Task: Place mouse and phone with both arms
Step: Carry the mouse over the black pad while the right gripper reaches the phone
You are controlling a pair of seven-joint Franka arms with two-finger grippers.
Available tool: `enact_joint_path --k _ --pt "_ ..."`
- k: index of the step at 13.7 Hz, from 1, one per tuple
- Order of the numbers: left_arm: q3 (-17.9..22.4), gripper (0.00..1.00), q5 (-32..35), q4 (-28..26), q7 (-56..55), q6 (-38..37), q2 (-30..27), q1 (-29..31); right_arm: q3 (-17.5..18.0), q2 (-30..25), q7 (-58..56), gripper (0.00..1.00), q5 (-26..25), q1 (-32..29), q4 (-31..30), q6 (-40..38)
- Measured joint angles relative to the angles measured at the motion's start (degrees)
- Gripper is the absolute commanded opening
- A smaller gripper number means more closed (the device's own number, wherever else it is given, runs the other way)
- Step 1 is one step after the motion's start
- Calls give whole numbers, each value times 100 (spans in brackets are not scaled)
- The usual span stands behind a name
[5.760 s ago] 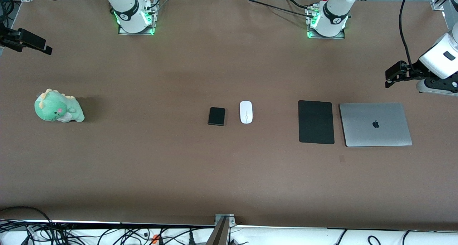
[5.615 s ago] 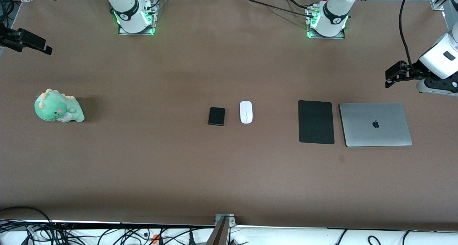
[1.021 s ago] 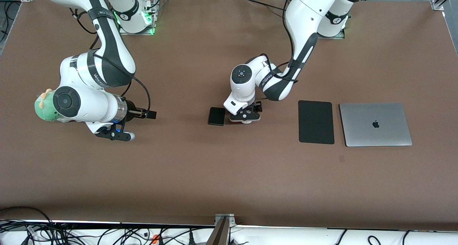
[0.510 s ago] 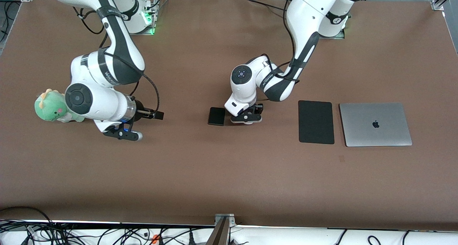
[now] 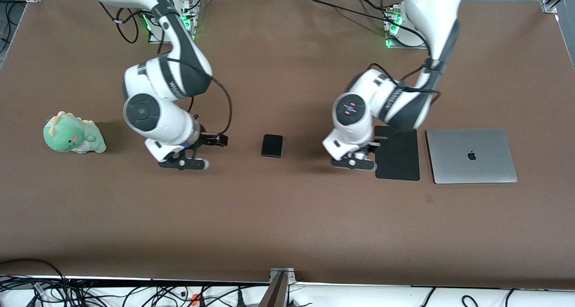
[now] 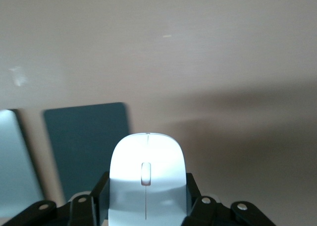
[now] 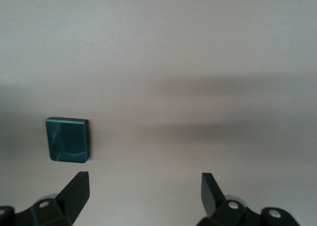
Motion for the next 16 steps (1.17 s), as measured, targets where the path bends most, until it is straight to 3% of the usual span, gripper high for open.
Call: enact_joint_path --k 5,8,9,10,11,16 --pt "-105 21 -184 -231 1150 -5 164 1214 -2 329 784 100 -33 518 62 772" --pt "-176 23 -188 -537 1186 628 439 1438 -2 613 1450 100 -33 665 93 1367" --pt "-177 28 -188 -798 1186 1078 476 1480 -2 735 1640 100 -33 732 98 1549" --pt "-179 73 -188 -1068 1186 1501 491 1547 -2 861 1798 100 -33 811 99 1724" --pt "-193 100 -196 -1261 1200 1756 486 1621 -1 995 1958 100 -33 901 104 1919" --pt "-220 100 -197 -1376 1223 1871 424 1716 -7 1552 2220 100 -198 1305 123 2524"
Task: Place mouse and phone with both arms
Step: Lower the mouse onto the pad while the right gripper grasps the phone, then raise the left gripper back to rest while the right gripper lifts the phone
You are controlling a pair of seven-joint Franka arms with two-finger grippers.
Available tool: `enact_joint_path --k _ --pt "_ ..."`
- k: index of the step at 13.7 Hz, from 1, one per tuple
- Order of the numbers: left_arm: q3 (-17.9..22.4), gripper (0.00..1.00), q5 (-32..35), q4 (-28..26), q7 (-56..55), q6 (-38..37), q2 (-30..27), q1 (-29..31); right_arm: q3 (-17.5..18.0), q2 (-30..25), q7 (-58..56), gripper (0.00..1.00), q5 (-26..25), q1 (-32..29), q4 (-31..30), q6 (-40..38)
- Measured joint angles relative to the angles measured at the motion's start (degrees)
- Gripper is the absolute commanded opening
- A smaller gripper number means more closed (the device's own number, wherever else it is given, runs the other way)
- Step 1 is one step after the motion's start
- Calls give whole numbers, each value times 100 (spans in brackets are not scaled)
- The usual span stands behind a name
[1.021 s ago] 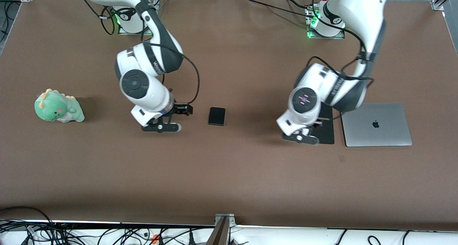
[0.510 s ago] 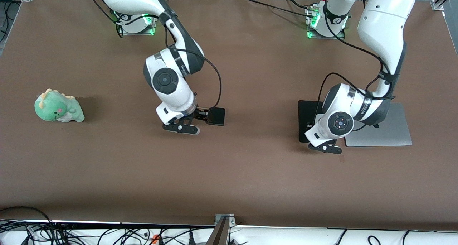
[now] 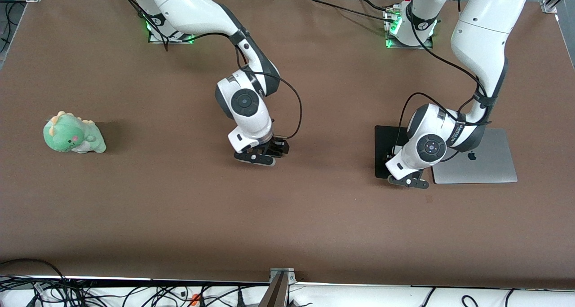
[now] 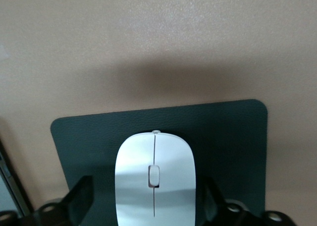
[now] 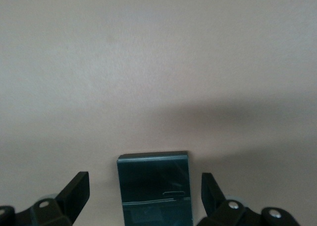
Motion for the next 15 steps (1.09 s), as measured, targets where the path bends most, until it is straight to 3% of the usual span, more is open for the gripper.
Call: enact_joint_path --k 2,4,7,11,15 --pt "-42 100 0 40 0 -102 -157 2 0 90 3 100 -282 32 6 23" --pt "-199 100 0 326 0 -764 -529 1 -2 138 3 100 -446 40 10 22" --pt "-430 100 0 1363 0 -2144 -1002 -6 1 308 11 100 -487 197 12 246" --pt "-523 100 -262 2793 4 -3827 -1165 17 -19 405 40 100 -543 273 14 389" --pt "-512 100 -688 3359 60 -4644 -1526 495 -56 406 -219 100 -554 264 24 385"
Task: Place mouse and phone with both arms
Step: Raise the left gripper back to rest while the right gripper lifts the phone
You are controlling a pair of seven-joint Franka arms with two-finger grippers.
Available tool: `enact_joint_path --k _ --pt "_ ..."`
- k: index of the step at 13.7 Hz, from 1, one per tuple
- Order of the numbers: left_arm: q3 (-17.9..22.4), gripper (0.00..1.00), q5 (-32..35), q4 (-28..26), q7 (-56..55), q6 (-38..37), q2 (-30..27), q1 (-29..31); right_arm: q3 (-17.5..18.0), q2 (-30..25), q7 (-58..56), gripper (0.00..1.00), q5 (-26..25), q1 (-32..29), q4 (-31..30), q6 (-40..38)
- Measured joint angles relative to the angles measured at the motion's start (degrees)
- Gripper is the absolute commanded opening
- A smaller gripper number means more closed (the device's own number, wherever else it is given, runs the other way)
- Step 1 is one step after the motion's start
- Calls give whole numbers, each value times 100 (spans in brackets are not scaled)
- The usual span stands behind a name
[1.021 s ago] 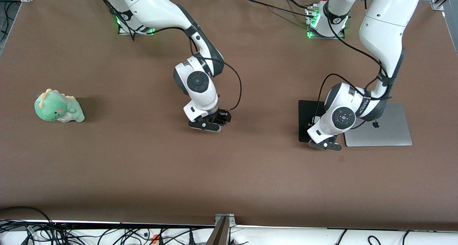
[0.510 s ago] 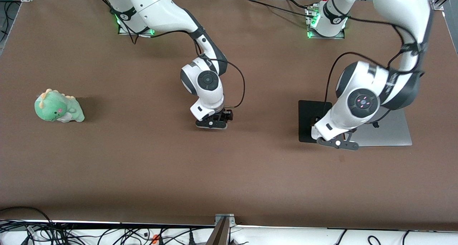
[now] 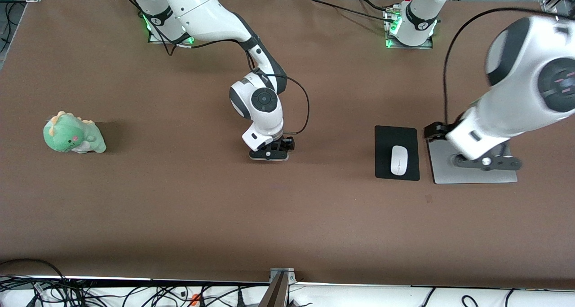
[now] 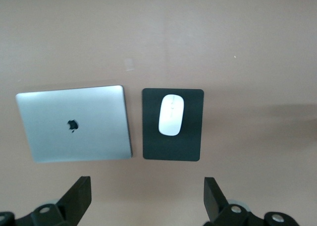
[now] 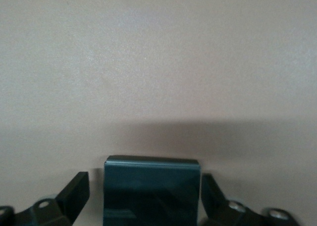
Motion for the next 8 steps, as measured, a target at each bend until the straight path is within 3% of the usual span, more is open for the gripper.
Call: enact_joint_path --k 5,8 --pt "158 100 -357 -71 1019 -205 -404 510 -31 11 -134 99 -1 -14 -2 -50" --pt "479 100 -358 -908 1107 405 -1085 414 -30 51 -134 84 -1 -4 -5 -58"
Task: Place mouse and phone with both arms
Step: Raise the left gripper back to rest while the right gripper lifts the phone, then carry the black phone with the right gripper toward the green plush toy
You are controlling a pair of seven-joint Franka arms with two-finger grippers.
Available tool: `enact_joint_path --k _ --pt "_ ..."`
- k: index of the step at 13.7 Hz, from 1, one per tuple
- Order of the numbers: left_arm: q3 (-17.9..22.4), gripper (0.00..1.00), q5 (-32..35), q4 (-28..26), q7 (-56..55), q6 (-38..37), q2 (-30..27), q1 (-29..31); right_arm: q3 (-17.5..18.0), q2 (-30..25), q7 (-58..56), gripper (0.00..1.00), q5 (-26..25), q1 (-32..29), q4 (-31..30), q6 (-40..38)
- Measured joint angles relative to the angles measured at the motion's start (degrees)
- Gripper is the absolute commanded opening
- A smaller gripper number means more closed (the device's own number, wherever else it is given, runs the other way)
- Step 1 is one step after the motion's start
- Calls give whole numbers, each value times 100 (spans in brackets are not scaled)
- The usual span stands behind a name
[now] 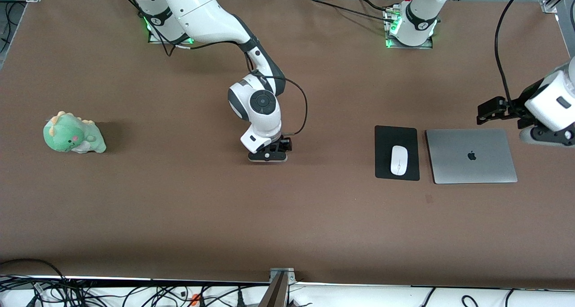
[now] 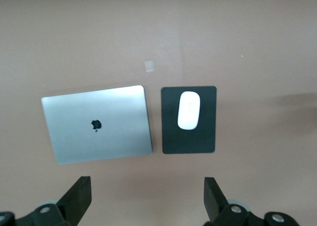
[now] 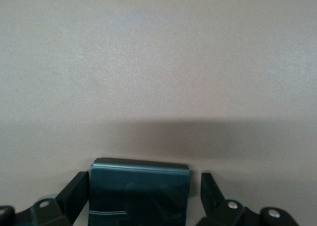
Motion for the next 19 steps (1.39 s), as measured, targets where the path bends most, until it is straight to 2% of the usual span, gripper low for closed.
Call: enact_joint_path --k 1,2,3,4,5,7,10,14,17,19 --pt "155 100 -3 -416 18 245 -329 -91 1 20 0 67 0 1 0 0" --pt "243 100 -9 -804 20 419 -654 -146 1 22 0 57 0 3 3 3" --pt "270 100 -12 -1073 11 478 -895 -175 2 11 0 53 0 6 12 -1" --pt "271 100 -12 -1227 -12 485 -1040 -197 2 14 -2 44 0 6 12 0" --pt "270 100 -12 -1314 -47 490 -1117 -220 2 14 -8 32 0 5 12 0" --pt "249 100 -12 -1390 -144 510 -1144 -252 1 15 -62 20 0 -6 35 -78" --pt "205 100 -12 -1421 -184 527 -1143 -268 -54 7 -527 18 0 -126 232 -792" --pt "220 100 -12 -1420 -186 544 -1144 -246 -82 -84 -1749 9 3 -839 983 -2236" --pt "233 100 -12 -1420 -186 573 -1144 -236 -86 -295 -2665 7 55 -1343 1042 -2597" --pt "229 100 -12 -1420 -186 582 -1144 -237 -101 -386 -3006 0 57 -1595 901 -2600"
